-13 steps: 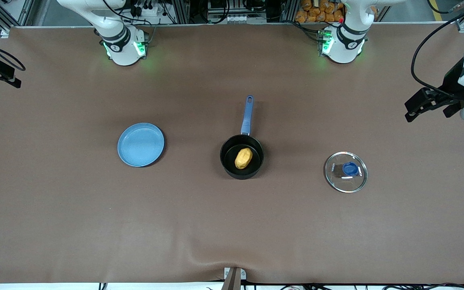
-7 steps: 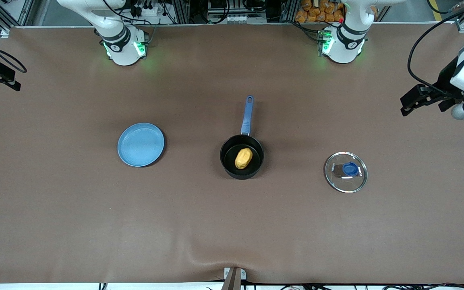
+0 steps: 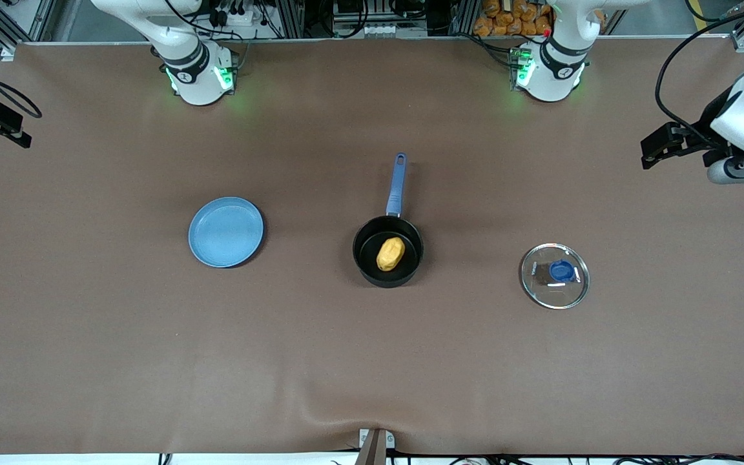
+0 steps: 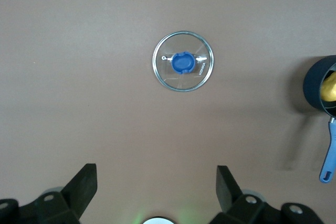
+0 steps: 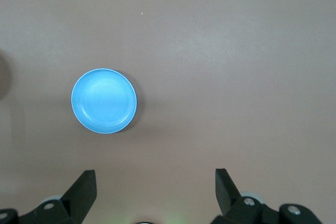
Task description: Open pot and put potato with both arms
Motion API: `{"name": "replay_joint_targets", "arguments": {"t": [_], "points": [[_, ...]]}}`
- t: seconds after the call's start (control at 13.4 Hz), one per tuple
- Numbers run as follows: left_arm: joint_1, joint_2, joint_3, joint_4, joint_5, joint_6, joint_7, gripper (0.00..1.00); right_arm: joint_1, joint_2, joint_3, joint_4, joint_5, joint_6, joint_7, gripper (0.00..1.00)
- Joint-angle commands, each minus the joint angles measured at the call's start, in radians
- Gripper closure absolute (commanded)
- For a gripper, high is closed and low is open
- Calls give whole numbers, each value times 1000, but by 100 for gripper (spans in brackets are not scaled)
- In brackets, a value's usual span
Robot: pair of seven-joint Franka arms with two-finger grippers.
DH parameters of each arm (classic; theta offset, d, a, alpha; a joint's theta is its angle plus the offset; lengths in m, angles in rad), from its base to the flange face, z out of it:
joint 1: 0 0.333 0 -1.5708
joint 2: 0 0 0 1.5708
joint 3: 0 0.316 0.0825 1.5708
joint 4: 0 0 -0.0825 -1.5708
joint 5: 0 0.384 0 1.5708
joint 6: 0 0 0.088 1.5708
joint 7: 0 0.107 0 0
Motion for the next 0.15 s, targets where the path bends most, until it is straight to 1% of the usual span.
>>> {"name": "replay_joint_targets", "arguments": {"t": [0.0,0.07], "points": [[26,-13,2,8,-27,-32,36,0,6,-9,3,-2,-15,10,0,0],[28,-13,2,8,-28,-32,34,0,10,-9,3,-2,-17,11,0,0]]}}
